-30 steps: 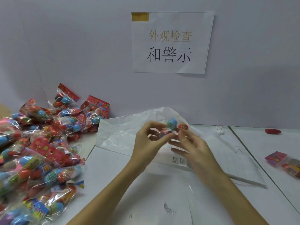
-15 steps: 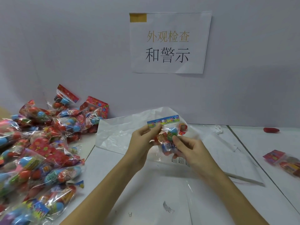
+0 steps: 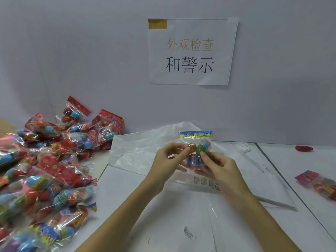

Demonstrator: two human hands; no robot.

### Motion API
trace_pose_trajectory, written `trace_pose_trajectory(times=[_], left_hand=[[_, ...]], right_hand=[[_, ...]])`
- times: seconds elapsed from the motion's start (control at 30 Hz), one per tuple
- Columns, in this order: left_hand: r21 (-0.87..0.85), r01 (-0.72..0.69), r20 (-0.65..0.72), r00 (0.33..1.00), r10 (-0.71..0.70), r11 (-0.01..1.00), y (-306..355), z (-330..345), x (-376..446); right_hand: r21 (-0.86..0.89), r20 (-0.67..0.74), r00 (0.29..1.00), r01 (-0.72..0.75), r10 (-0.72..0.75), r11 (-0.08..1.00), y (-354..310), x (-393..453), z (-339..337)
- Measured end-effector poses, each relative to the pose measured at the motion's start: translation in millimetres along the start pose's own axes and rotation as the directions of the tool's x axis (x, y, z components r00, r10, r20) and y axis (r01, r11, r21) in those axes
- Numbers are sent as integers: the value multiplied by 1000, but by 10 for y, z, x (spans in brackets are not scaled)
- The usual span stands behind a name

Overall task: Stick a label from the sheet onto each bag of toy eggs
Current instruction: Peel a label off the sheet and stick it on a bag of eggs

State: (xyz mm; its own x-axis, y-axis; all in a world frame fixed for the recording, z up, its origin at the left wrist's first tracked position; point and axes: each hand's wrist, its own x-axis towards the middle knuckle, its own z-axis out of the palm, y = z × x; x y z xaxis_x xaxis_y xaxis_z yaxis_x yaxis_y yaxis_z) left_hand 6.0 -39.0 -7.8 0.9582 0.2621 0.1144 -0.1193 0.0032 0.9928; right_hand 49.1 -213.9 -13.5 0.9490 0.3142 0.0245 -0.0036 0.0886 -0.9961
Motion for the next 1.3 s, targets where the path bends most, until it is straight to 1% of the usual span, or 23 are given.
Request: trace_pose_trajectory(times=[0.07,0.13,0.17,0.23,0.3,0.33,0.4,0.43,0.47,0.57,0.63,0.67,0.77,0.87,1.03,1.07,1.1,1.13,1.17,1.2,1.23,1.27,1.3], left_hand=[[54,-20,-57,998,23,998,-32,12,5],[91,-12,-129,991,24,996,-72,-2,7],[77,-3,-164,986,15,997,-90,-25,12],[20,27,-191,981,-22,999,-102,-79,25],[8,58,-167,984,-56,998,-108,-98,47],[16,71,-154,986,-67,997,-115,-93,52],[44,87,-129,988,-80,995,-123,-79,48],[53,92,-114,990,-85,994,-124,-69,42],[55,95,-100,991,-89,994,-122,-60,38],[61,96,-73,993,-92,993,-104,-46,34],[73,91,-59,994,-86,993,-103,-47,32],[77,86,-53,995,-82,993,-108,-50,29],[93,81,-49,996,-77,992,-119,-64,33],[105,76,-33,997,-73,992,-133,-75,45],[110,58,-23,998,-56,992,-160,-93,61],[113,57,-23,998,-55,992,-164,-95,67],[116,58,-24,998,-56,991,-163,-98,71],[118,60,-24,998,-58,991,-160,-101,79],[118,61,-24,998,-59,991,-156,-101,91],[119,63,-25,998,-61,991,-148,-103,103],[122,65,-26,998,-62,990,-139,-105,112],[124,66,-26,998,-63,990,-129,-101,123],[125,67,-27,998,-64,990,-121,-95,130]], right_hand=[[23,40,996,-81,80,996,-6,15,-22],[20,10,996,-85,85,996,-77,24,-97],[-16,-41,998,-44,44,999,-125,44,-181],[-198,-199,976,53,-93,979,-245,66,-455],[-445,-332,917,55,-222,894,-356,57,-820],[-572,-381,884,6,-272,820,-370,53,-1024],[-763,-477,828,-226,-293,605,-331,55,-1405],[-779,-534,812,-363,-237,512,-310,33,-1559],[-753,-592,792,-476,-152,454,-287,8,-1703],[-655,-685,726,-654,68,378,-261,-40,-1978],[-667,-682,726,-664,82,338,-234,-52,-2048],[-669,-685,727,-657,56,347,-225,-58,-2038],[-634,-719,694,-647,-16,424,-210,-64,-1922],[-623,-714,700,-624,-16,472,-187,-64,-1860],[-620,-682,729,-530,-63,579,-149,-149,-1957],[-576,-691,721,-513,-45,637,-190,-175,-1989],[-465,-717,697,-462,-15,755,-262,-219,-2024],[-263,-748,663,-342,33,902,-345,-268,-2108],[1,-762,640,-158,103,987,-444,-317,-2233],[252,-753,640,66,153,965,-539,-387,-2386],[437,-744,648,292,160,850,-613,-458,-2566],[538,-748,650,477,134,695,-668,-514,-2757],[582,-760,641,595,109,555,-711,-566,-2916]])
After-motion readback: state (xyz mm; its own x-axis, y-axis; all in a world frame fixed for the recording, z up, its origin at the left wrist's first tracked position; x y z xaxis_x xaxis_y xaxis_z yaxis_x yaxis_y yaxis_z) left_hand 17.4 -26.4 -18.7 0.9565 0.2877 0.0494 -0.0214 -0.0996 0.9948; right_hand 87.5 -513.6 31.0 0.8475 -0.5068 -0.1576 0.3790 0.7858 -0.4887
